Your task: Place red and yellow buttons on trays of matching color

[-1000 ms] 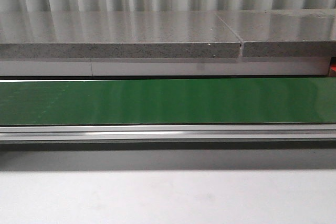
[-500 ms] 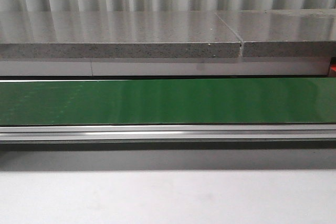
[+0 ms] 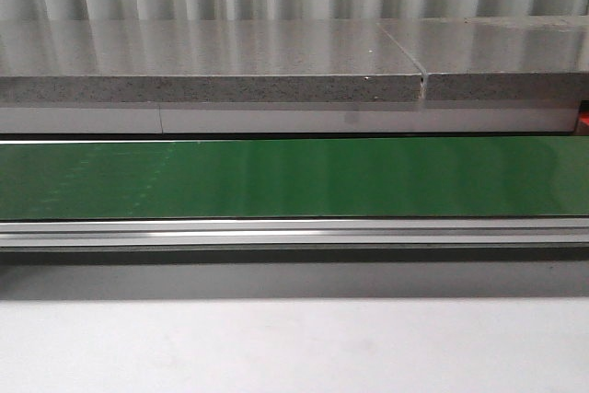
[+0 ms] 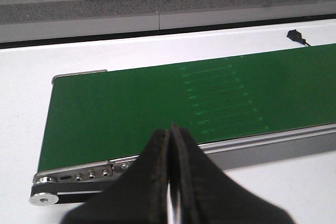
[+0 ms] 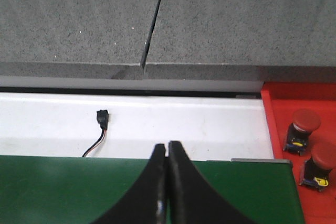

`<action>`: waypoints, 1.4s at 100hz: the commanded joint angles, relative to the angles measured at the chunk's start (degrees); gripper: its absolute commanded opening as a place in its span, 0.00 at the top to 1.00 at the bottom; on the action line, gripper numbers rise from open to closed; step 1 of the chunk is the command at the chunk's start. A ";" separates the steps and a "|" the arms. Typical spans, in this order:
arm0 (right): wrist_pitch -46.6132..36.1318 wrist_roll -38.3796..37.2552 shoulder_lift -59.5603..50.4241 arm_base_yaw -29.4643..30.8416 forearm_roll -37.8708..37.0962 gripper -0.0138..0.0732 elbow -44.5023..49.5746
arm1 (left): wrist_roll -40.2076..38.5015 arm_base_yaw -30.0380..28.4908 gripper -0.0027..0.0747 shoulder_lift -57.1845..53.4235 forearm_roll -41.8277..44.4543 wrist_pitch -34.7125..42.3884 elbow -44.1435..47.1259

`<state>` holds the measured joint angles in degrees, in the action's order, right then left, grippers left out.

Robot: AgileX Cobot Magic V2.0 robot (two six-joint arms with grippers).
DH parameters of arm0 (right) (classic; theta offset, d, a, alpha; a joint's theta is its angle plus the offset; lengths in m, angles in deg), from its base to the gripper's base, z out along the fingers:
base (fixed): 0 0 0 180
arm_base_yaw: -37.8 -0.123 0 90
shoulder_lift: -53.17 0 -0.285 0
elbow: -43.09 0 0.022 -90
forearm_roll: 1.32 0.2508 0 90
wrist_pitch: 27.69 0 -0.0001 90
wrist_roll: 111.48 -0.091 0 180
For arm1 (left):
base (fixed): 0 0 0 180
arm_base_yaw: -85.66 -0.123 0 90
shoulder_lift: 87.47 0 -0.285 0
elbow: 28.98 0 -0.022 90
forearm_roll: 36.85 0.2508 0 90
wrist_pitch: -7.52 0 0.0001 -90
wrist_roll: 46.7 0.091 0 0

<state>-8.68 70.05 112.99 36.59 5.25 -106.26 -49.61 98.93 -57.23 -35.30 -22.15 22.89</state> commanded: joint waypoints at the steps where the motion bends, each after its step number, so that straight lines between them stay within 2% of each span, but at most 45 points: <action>1: -8.21 0.39 -3.80 -0.01 0.09 0.92 1.53 | -0.10 0.47 0.99 0.36 -0.15 4.07 -1.51; 46: -14.14 0.39 -21.45 -0.01 0.05 0.92 19.18 | -0.10 0.47 0.99 0.36 -0.15 4.07 -1.51; 80: -14.69 0.39 -35.24 -0.01 0.05 0.92 30.45 | -0.10 0.47 0.99 0.36 -0.15 4.07 -1.51; 92: -17.92 0.39 -38.79 0.17 0.05 0.92 34.62 | -0.10 0.47 0.99 0.36 -0.15 4.07 -1.51; 112: -26.62 0.39 -41.66 2.46 -3.86 0.92 41.70 | -0.10 0.47 0.99 0.36 -0.15 4.07 -1.51; 140: -27.21 -7.96 -47.17 2.95 -11.38 0.92 47.21 | -0.10 0.47 0.99 0.36 -0.15 4.07 -1.51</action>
<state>-30.99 65.00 66.65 38.76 -3.66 -58.96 -49.61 98.93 -57.23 -35.30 -22.15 22.89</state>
